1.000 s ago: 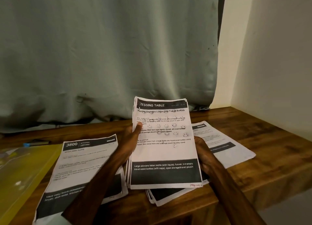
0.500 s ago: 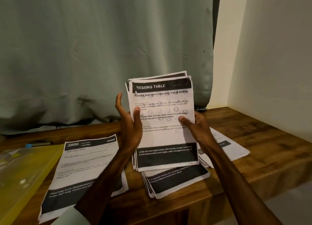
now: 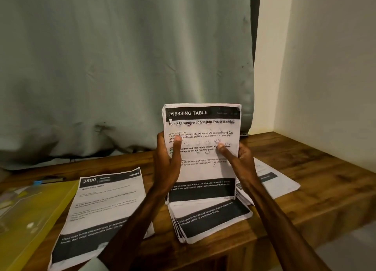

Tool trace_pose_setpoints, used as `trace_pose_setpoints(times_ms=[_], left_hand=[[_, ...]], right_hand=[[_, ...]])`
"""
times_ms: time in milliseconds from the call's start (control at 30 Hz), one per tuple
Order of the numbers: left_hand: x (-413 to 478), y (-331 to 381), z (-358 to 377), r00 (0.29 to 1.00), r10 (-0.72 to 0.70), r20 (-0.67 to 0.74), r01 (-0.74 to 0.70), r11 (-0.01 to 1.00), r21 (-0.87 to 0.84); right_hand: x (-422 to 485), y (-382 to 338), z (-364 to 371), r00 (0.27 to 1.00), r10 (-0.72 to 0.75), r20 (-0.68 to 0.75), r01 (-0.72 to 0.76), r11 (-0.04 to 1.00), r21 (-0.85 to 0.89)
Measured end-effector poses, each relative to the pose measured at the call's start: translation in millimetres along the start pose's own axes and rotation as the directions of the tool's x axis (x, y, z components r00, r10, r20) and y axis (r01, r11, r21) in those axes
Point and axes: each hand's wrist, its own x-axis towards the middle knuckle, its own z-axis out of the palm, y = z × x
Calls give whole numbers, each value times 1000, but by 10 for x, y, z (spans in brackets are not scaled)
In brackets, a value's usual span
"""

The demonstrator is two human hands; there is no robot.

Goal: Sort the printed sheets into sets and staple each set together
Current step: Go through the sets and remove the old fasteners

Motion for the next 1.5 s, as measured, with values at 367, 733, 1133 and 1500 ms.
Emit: trace_pose_setpoints(times_ms=[367, 733, 1133, 1500], left_hand=[[562, 652, 50, 965, 179, -191, -171, 984, 59], [589, 685, 98, 961, 165, -222, -155, 986, 61], [531, 733, 72, 971, 205, -124, -195, 977, 91], [538, 639, -72, 975, 224, 10, -224, 971, 88]], right_hand=[[308, -747, 160, 971, -213, -105, 215, 977, 6], [446, -864, 255, 943, -236, -236, 229, 972, -58], [457, -879, 243, 891, -399, -216, 353, 909, -222], [478, -876, 268, 891, -424, -165, 381, 893, -238]])
